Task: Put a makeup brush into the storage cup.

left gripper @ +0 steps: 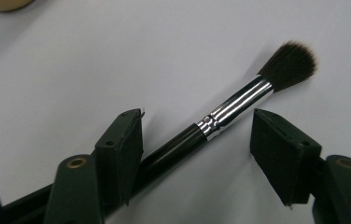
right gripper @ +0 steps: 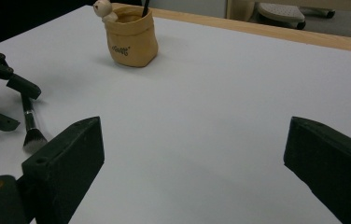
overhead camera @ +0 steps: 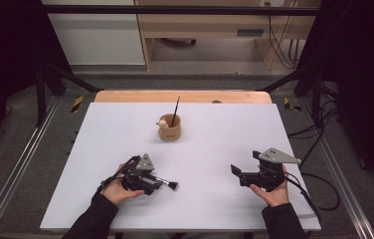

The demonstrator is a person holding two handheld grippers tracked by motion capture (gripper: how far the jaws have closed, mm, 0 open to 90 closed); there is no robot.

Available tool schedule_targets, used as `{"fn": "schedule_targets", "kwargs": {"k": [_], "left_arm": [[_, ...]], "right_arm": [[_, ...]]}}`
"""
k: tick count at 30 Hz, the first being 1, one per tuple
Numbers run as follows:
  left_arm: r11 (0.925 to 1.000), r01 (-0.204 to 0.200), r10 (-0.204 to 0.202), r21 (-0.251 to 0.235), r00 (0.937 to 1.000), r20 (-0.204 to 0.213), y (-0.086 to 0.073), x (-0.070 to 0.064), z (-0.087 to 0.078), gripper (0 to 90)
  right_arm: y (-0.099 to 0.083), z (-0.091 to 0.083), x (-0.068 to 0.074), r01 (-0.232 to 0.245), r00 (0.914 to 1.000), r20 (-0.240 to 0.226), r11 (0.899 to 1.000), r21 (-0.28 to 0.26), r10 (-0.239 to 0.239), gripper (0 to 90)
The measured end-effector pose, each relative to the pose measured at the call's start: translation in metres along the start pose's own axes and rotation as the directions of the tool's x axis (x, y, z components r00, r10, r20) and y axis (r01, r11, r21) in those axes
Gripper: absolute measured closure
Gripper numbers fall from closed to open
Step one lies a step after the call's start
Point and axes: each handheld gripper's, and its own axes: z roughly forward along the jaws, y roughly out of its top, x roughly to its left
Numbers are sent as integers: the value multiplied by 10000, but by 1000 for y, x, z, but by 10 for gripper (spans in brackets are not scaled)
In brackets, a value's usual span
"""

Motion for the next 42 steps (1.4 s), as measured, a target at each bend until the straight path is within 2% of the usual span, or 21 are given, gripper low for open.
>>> {"fn": "schedule_targets", "kwargs": {"k": [2,24,42], "left_arm": [[9999,-89,90,66,10000,-39,0,0,0,364],[9991,147,-157,399,9996,249,-1,0,-5,548],[9948,-149,96,1011,9986,525,1,-4,-10,726]], "right_arm": [[0,0,0,-24,10000,24,10000,8,24,57],[-1,0,0,-8,10000,-11,10000,23,8,57],[0,-1,-1,-94,10000,15,10000,-7,94,58]]}}
